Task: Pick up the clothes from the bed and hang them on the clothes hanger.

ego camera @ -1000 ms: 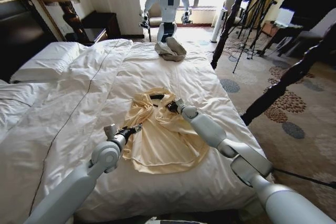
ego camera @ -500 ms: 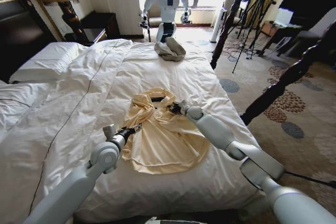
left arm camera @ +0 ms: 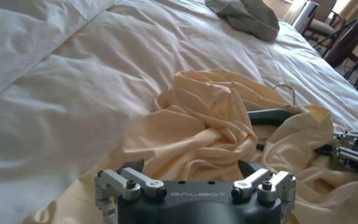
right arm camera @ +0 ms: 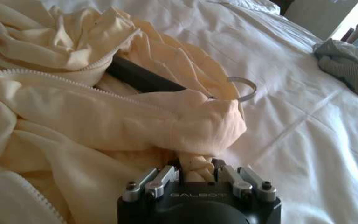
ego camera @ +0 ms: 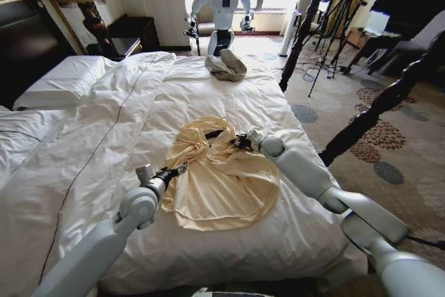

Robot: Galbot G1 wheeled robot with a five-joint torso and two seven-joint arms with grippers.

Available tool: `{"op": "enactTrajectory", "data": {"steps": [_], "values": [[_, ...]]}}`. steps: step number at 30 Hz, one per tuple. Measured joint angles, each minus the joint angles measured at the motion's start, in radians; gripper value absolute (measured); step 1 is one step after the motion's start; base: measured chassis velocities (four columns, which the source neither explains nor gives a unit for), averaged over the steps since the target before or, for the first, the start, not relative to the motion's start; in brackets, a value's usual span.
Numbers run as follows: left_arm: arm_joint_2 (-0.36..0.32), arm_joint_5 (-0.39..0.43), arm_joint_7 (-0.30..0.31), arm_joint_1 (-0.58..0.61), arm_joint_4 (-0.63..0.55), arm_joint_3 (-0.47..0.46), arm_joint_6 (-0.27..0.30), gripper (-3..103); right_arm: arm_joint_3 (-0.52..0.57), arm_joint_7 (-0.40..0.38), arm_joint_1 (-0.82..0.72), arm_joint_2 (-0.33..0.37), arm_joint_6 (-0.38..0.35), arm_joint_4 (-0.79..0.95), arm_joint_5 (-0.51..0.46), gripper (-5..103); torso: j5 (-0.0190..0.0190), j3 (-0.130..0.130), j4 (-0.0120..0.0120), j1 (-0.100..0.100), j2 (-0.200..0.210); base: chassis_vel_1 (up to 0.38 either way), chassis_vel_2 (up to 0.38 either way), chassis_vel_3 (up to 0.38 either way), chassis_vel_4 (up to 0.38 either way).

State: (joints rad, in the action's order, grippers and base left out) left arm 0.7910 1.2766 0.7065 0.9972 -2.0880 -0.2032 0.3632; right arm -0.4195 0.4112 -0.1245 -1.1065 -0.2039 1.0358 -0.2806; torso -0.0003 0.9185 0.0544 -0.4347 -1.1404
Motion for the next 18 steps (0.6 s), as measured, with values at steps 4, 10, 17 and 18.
{"op": "enactTrajectory", "data": {"steps": [4, 10, 17, 18], "values": [[-0.018, 0.002, -0.041, -0.06, 0.042, 0.03, 0.001, 100, 0.001, 0.034, 0.004, 0.002, 0.038, -0.025, 0.006, 22, 0.0001, 0.0, 0.0001, 0.0, 0.0, 0.0, 0.0, 0.0, 0.0], [-0.025, -0.003, -0.119, -0.214, 0.158, 0.146, 0.007, 100, -0.001, 0.013, 0.006, -0.047, 0.064, -0.059, 0.007, 22, -0.0001, 0.0, 0.0004, 0.0, 0.0, 0.0, 0.0, 0.0, 0.0], [0.029, -0.055, -0.173, -0.446, 0.334, 0.33, -0.01, 100, -0.009, 0.006, -0.002, -0.079, 0.072, -0.058, 0.006, 22, -0.0002, 0.0, 0.0001, 0.0, 0.0, 0.0, 0.0, 0.0, 0.0], [0.04, -0.081, -0.185, -0.483, 0.367, 0.364, -0.018, 100, -0.009, 0.008, -0.004, -0.076, 0.072, -0.053, 0.005, 22, -0.0002, 0.0, 0.0002, 0.0, 0.0, 0.0, 0.0, 0.0, 0.0]]}}
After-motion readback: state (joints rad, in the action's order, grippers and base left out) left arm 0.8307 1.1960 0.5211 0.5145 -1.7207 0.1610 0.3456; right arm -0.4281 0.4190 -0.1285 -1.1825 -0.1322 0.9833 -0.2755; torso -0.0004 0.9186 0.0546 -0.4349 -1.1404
